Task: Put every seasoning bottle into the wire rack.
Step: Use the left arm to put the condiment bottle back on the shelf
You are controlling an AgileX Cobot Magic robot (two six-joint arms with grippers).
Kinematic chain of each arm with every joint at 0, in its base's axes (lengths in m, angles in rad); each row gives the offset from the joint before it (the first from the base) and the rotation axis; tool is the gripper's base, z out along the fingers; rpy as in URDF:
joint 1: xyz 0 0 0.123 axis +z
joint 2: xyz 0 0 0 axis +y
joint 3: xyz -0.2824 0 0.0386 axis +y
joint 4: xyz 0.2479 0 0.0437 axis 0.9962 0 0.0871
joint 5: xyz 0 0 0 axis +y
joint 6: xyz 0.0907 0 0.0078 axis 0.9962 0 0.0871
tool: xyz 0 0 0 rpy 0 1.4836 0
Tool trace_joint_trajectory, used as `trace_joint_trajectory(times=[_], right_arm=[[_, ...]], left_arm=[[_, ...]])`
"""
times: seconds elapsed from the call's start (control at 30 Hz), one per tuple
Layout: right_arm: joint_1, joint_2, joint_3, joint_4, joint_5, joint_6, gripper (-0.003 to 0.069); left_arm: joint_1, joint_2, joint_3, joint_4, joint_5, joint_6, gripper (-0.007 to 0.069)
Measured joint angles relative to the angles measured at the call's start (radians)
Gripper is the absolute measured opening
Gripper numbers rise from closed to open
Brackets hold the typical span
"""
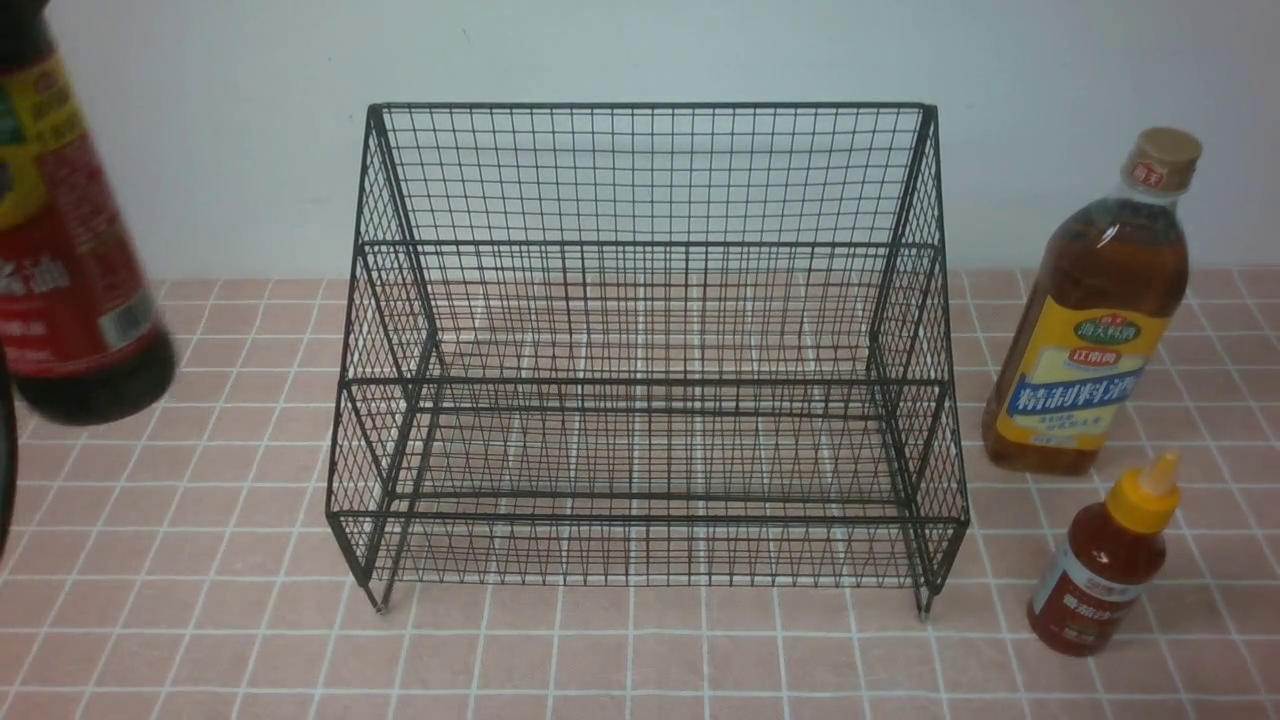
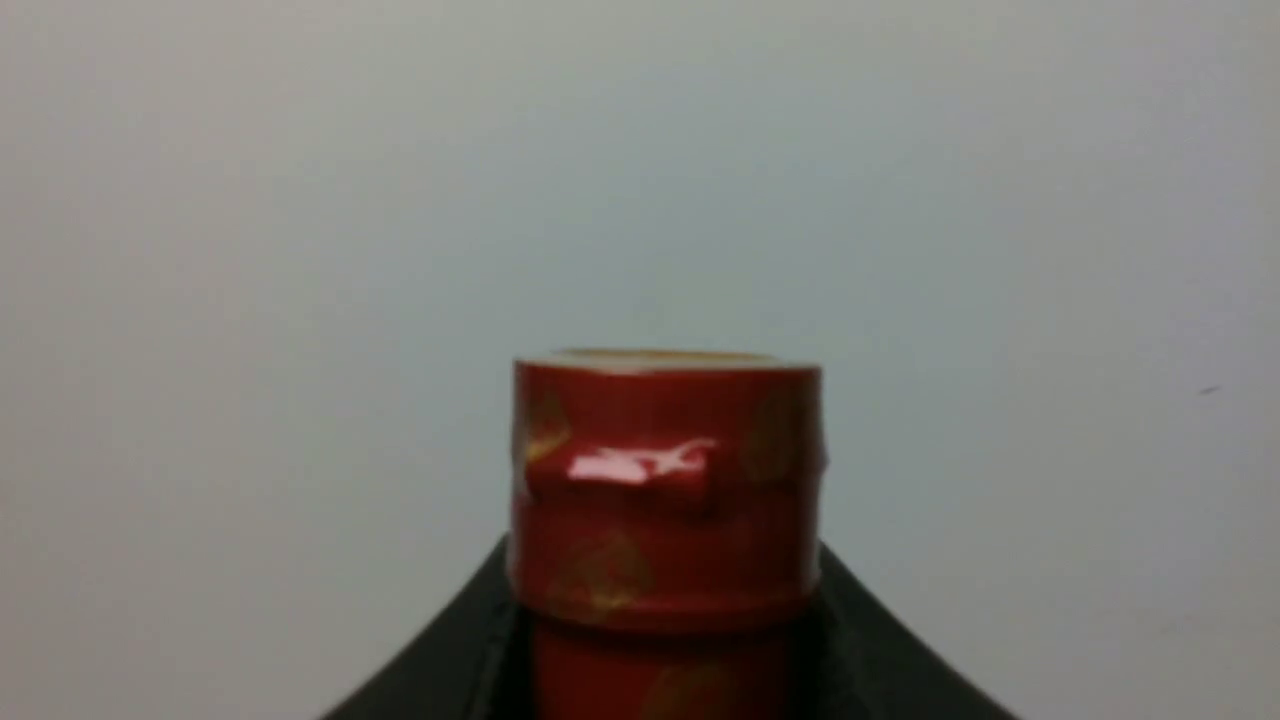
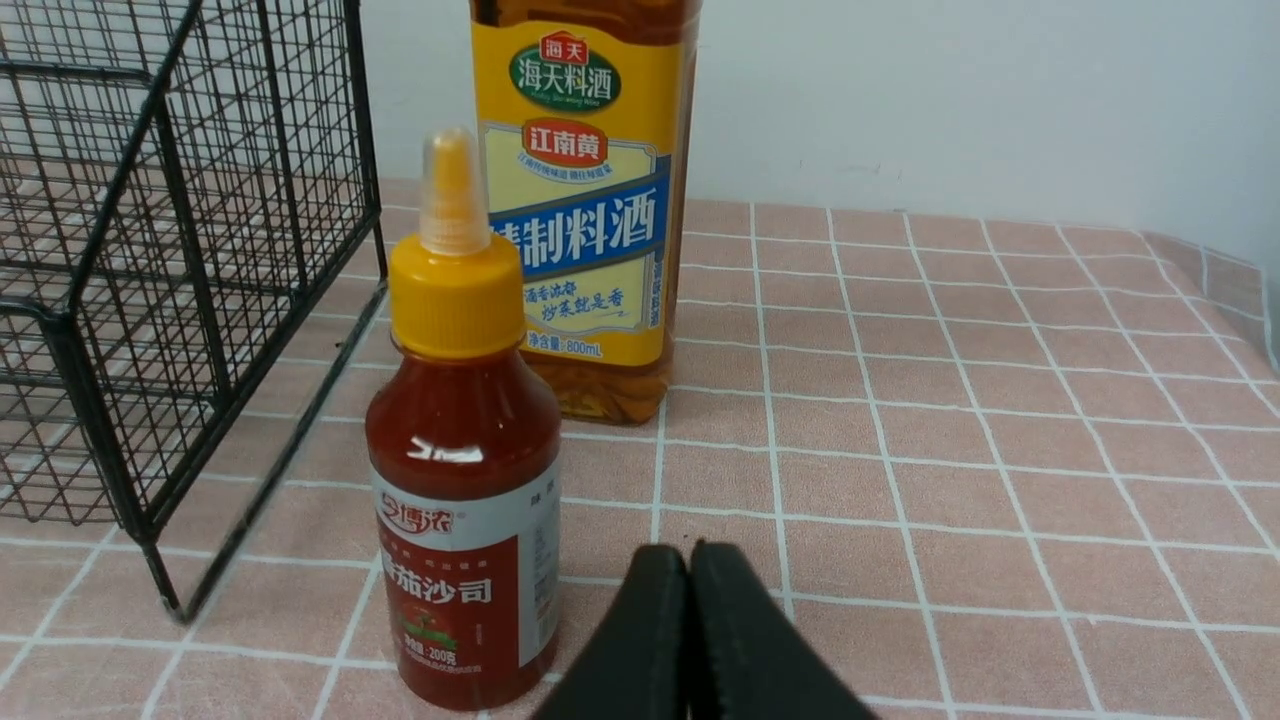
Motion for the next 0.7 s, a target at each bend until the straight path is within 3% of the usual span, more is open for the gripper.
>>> trace_joint_trajectory(times=[0.2,0.7], right_arm=[[0.000,0.000,0.000,0.000,0.000,0.000,-0.0015],[0.000,0.000,0.000,0.000,0.000,0.000,-0.0015]], left_arm=[[-0.168,0.074,-0.036,0.000,-0.007,0.002,0.0253],[-0.211,0.354,-0.036,0.000,-0.187,0.006,0.0253]])
